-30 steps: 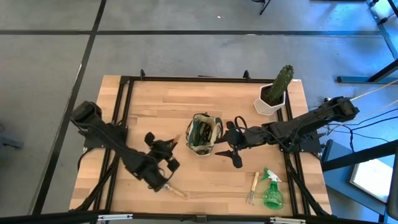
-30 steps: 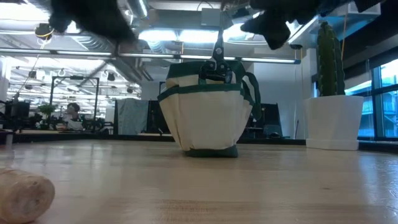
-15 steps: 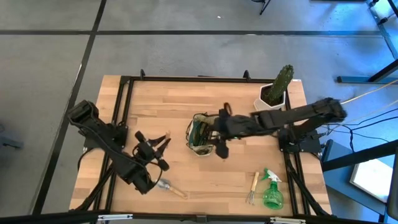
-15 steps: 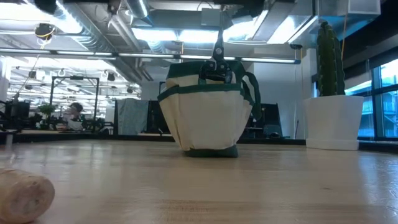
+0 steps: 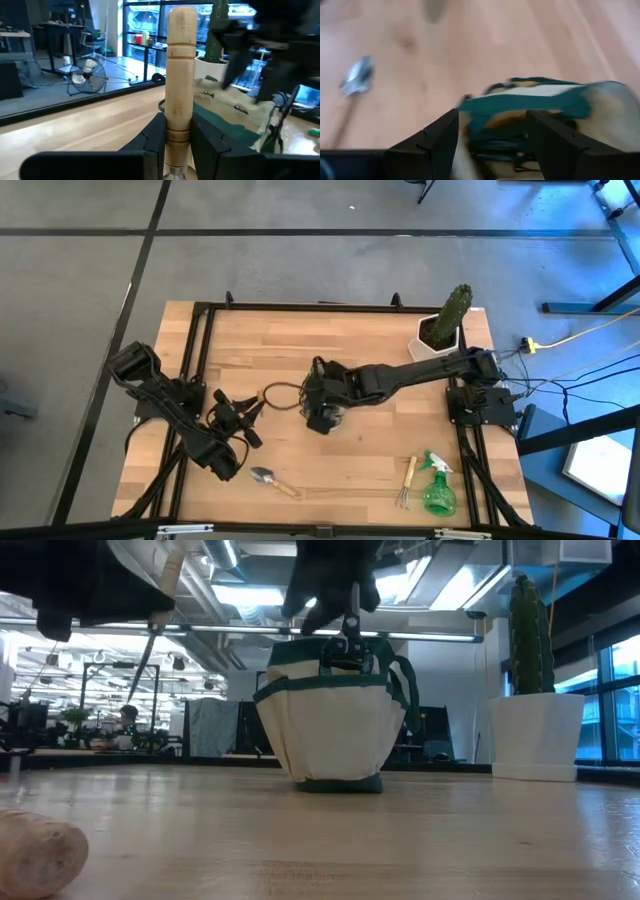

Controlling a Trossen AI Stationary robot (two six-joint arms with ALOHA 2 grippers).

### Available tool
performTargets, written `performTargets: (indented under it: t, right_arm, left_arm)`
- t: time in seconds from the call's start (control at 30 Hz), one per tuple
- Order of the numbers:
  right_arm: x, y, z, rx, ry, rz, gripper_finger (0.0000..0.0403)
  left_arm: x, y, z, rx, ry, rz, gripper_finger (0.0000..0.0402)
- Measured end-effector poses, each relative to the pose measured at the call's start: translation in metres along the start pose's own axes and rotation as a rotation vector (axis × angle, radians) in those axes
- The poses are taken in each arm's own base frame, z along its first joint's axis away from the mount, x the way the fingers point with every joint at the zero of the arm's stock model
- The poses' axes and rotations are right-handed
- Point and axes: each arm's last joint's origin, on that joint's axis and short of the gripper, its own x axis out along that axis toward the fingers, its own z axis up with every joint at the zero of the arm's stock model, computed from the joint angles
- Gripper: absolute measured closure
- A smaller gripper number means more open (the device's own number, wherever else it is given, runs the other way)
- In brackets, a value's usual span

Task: Pick & Place Garden tools in Gardening bag
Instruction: Put the top brown trowel into the green gardening bag

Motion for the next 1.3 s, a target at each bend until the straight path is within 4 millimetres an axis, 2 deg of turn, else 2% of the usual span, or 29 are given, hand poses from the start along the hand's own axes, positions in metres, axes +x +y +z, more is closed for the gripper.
performTargets:
  t: [0.17, 0.43, 0.63, 0.77, 1.3]
  right_arm:
    - [0.005, -0.008, 0.0, 0.055, 0.025, -0.028, 0.0172]
    - [0.004, 0.0, -0.003, 0.1, 0.067, 0.071, 0.0172]
    - [0.016, 0.011, -0.007, 0.101, 0.073, 0.086, 0.0172]
    - [0.024, 0.011, -0.008, 0.105, 0.07, 0.057, 0.0172]
    - [0.032, 0.013, -0.007, 0.155, 0.031, 0.019, 0.0171]
  left_arm:
    - [-0.001, 0.001, -0.002, -0.018, 0.0, -0.005, 0.0345]
    - [0.002, -0.006, 0.0, -0.003, -0.004, 0.008, 0.0345]
    - [0.004, -0.011, 0.004, 0.017, -0.004, 0.017, 0.0345]
    - [0.004, -0.012, 0.004, 0.022, -0.004, 0.017, 0.0345]
    - [0.004, -0.014, 0.004, 0.018, -0.003, 0.017, 0.0345]
